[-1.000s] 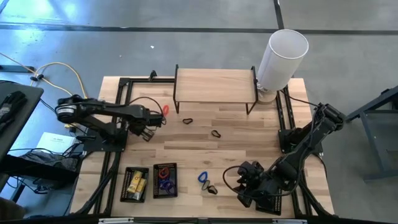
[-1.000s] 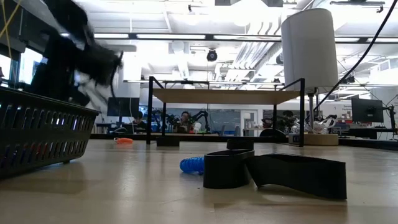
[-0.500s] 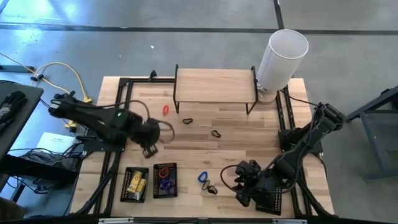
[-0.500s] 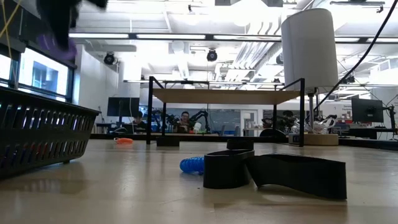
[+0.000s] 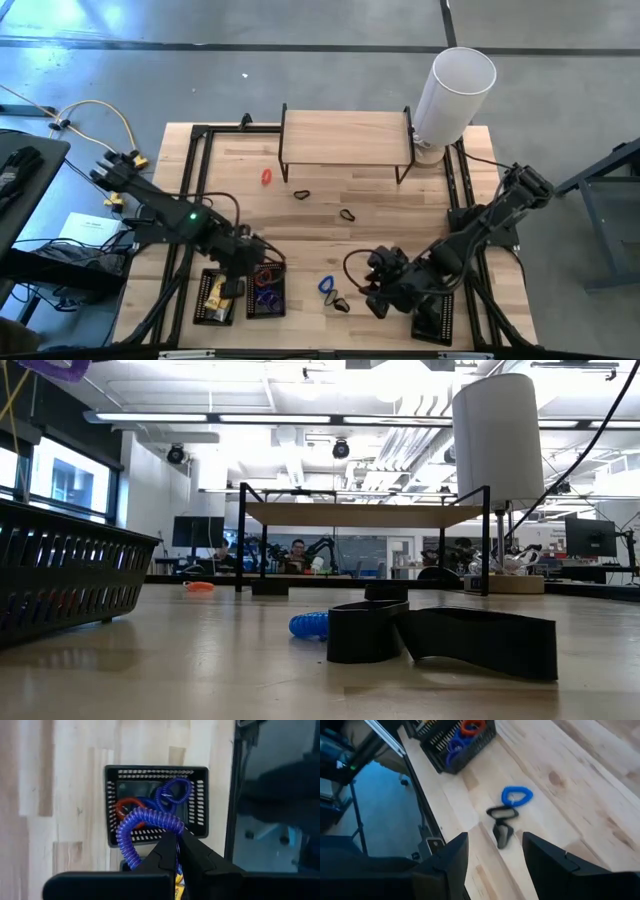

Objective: Pick & Place Office Desk Supplies
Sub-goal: Put the violet spring key chain into the middle black basket, then put the black rubber band into the right black basket

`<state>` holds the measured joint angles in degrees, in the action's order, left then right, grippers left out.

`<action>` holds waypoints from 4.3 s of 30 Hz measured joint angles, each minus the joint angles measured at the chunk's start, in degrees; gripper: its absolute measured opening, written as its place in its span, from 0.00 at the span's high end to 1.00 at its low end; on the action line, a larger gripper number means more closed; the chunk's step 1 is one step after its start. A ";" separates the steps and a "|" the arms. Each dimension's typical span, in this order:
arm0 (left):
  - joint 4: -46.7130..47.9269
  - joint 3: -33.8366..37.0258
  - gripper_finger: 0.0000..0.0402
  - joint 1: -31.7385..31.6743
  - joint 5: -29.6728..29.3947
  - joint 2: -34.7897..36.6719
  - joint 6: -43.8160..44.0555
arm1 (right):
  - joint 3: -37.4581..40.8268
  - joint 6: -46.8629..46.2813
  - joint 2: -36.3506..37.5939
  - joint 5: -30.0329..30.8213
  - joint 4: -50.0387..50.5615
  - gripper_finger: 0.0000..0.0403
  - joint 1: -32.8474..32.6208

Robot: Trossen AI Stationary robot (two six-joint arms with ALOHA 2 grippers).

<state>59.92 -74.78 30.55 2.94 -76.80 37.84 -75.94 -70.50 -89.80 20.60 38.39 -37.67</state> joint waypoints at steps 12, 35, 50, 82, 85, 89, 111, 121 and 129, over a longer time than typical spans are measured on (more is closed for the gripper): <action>-2.11 0.94 1.00 -0.50 -1.54 -9.29 -7.89 | 0.00 7.91 0.00 0.10 -2.27 0.57 4.09; -10.97 1.05 0.97 6.23 -6.28 -18.74 26.79 | 0.01 21.20 -0.56 -2.46 14.99 0.57 22.36; -10.32 1.07 0.92 5.21 -1.72 -24.29 33.25 | 0.01 27.17 -3.18 -8.03 13.01 0.57 25.94; -13.74 1.05 0.85 6.13 -14.89 -9.43 38.13 | 0.00 31.53 -14.42 -13.80 9.37 0.57 35.93; -16.83 1.03 0.85 6.97 -17.59 -8.64 36.30 | 0.00 32.18 -16.58 -13.59 8.87 0.57 36.15; -20.35 1.01 0.85 7.56 -18.27 -8.73 33.34 | 0.00 32.65 -18.76 -10.75 8.33 0.57 36.31; -23.56 1.03 0.85 7.50 -18.53 -8.91 29.48 | -0.06 34.78 -25.05 -12.97 3.58 0.57 38.37; -23.84 1.03 0.85 7.50 -18.59 -8.93 29.45 | -0.02 36.15 -25.00 -13.08 5.13 0.77 38.89; -23.83 1.03 0.85 7.06 -18.73 -8.93 27.88 | 0.12 37.53 -23.05 -7.58 10.28 0.99 36.77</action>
<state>36.09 -73.76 37.60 -15.79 -85.73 65.72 -75.83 -32.97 -112.85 13.02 48.66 -0.91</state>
